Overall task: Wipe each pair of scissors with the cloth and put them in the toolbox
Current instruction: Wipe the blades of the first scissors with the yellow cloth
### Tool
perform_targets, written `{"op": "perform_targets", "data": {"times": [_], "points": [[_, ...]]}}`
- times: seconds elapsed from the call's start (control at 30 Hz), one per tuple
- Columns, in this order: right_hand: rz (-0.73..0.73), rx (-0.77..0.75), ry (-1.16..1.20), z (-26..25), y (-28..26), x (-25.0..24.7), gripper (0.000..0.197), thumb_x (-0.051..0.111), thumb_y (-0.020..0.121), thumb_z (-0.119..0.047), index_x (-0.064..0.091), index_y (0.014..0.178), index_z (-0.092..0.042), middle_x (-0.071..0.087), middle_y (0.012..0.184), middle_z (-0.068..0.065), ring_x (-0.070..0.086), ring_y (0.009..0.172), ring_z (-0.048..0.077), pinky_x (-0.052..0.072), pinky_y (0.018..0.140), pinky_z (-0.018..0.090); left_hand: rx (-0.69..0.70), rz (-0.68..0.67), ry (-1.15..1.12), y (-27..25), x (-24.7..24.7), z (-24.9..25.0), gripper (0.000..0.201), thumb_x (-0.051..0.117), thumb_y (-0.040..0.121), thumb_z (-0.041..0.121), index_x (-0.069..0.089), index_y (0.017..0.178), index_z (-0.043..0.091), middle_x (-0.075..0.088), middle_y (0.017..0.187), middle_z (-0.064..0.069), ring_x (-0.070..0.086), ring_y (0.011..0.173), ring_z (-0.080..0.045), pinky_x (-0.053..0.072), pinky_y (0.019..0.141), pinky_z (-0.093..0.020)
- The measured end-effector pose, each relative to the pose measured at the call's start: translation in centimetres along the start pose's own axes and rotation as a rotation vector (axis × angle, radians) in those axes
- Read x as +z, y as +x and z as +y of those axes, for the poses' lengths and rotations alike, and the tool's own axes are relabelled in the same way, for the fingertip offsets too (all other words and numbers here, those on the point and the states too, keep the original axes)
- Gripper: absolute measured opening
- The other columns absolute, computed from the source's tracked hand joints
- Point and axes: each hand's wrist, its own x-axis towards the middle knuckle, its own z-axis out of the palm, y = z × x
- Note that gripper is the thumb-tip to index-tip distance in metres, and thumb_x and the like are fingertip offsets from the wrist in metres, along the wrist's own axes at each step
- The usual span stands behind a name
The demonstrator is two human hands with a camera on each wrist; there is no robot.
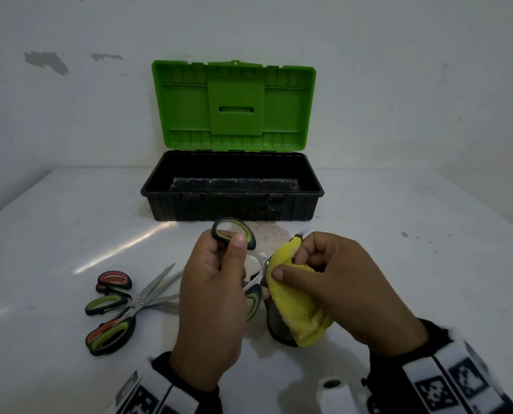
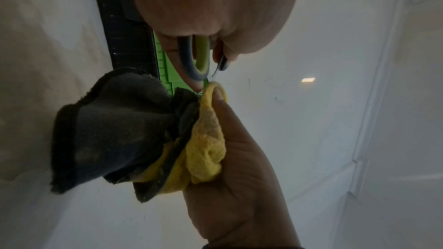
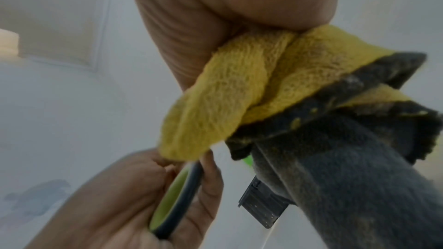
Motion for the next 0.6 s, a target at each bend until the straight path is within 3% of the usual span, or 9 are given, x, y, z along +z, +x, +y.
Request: {"op": "perform_targets", "data": {"times": [0.07, 0.13, 0.27, 0.37, 0.43, 0.6], "points": [[0.068, -0.012, 0.012, 0.1, 0.1, 0.4, 0.041, 0.088, 0.064, -0.042, 0.055, 0.062, -0.017, 0.053, 0.052, 0.002, 0.048, 0.051, 0.010, 0.039, 0.048, 0.022, 0.060, 0.004, 0.003, 0.0, 0.3, 0.1, 0.016, 0.053, 0.098, 0.031, 0.062, 0.088, 0.024, 0.045, 0.054, 0.016, 0.040, 0.054, -0.006, 0.040, 0.055, -0.031], [0.115, -0.027, -0.008, 0.1, 0.3, 0.8, 0.046, 0.087, 0.063, -0.047, 0.051, 0.059, -0.019, 0.046, 0.048, -0.009, 0.042, 0.047, 0.006, 0.036, 0.047, 0.019, 0.077, 0.007, -0.001, -0.1, 0.5, 0.1, 0.015, 0.052, 0.098, 0.030, 0.061, 0.086, 0.025, 0.047, 0.056, 0.017, 0.041, 0.054, -0.003, 0.035, 0.057, -0.025], [0.082, -0.080, -0.109, -0.2, 0.4, 0.8, 0.046, 0.085, 0.067, -0.047, 0.048, 0.062, -0.020, 0.041, 0.048, -0.011, 0.036, 0.046, 0.004, 0.033, 0.046, 0.015, 0.029, 0.023, -0.027, 0.1, 0.0, 0.2, 0.020, 0.054, 0.098, 0.028, 0.063, 0.081, 0.027, 0.040, 0.052, 0.012, 0.035, 0.051, -0.007, 0.034, 0.053, -0.032], [0.044, -0.105, -0.118, -0.3, 0.4, 0.3, 0.044, 0.086, 0.068, -0.040, 0.047, 0.064, -0.020, 0.041, 0.053, -0.010, 0.034, 0.048, 0.004, 0.032, 0.046, 0.015, -0.065, 0.034, -0.107, 0.3, -0.2, 0.7, 0.020, 0.053, 0.099, 0.027, 0.067, 0.086, 0.023, 0.034, 0.053, 0.009, 0.035, 0.051, -0.008, 0.053, 0.050, -0.044], [0.030, -0.101, -0.110, -0.3, 0.2, -0.1, 0.043, 0.086, 0.068, -0.036, 0.047, 0.064, -0.019, 0.042, 0.053, -0.009, 0.034, 0.048, 0.004, 0.031, 0.045, 0.013, -0.096, 0.037, -0.139, 0.4, -0.3, 1.0, 0.019, 0.053, 0.100, 0.026, 0.067, 0.089, 0.020, 0.033, 0.053, 0.007, 0.035, 0.051, -0.009, 0.058, 0.054, -0.051], [-0.006, -0.090, -0.058, -0.2, 0.2, -0.8, 0.042, 0.087, 0.068, -0.034, 0.049, 0.064, -0.018, 0.045, 0.054, -0.003, 0.036, 0.050, 0.008, 0.034, 0.045, 0.017, -0.142, 0.051, -0.194, 0.4, -0.1, 1.0, 0.018, 0.053, 0.100, 0.024, 0.068, 0.092, 0.017, 0.031, 0.056, 0.003, 0.036, 0.046, -0.004, 0.057, 0.051, -0.039]]}}
